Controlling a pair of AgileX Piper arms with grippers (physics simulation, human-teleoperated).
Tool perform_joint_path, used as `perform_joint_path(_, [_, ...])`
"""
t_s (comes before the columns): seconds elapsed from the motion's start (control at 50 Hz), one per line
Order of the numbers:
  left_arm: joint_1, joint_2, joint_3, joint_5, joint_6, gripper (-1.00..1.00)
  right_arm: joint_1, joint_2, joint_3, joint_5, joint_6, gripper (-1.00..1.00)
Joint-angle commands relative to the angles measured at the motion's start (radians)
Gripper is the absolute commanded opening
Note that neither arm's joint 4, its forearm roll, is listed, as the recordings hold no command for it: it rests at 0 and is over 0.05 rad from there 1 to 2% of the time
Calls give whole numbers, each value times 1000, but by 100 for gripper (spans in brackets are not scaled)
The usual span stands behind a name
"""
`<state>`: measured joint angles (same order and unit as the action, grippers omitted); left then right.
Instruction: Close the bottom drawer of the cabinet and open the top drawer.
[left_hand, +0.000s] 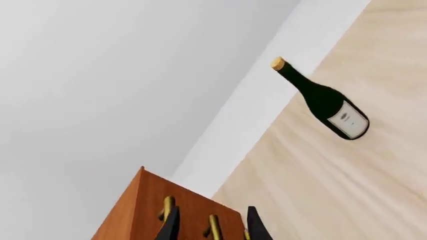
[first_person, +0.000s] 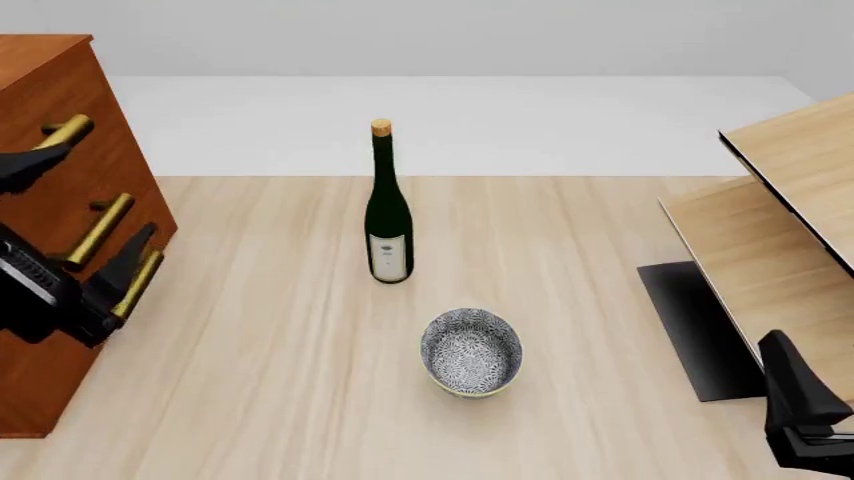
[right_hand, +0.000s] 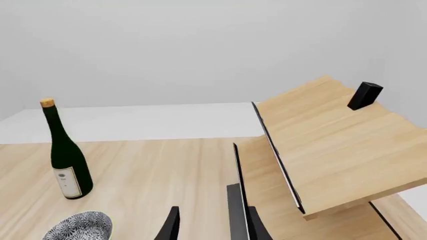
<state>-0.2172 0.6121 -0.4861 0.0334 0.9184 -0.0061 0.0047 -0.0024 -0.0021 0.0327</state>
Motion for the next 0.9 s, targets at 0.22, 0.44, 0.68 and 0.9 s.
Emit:
perform_joint_path(0.22, [97,28,58,-129,238,100,-1,4,0,-3,1,100])
perform_joint_path(0.44, [148,55,68,-163,307,100,-5,3,0,-2,1,100])
perform_joint_path(0.68, [207,88,59,-177,340,100,-8,2,0,-1,1,100])
perform_joint_path(0.9, [254,123,38,-188,341,100,-8,3,0,-1,0,100])
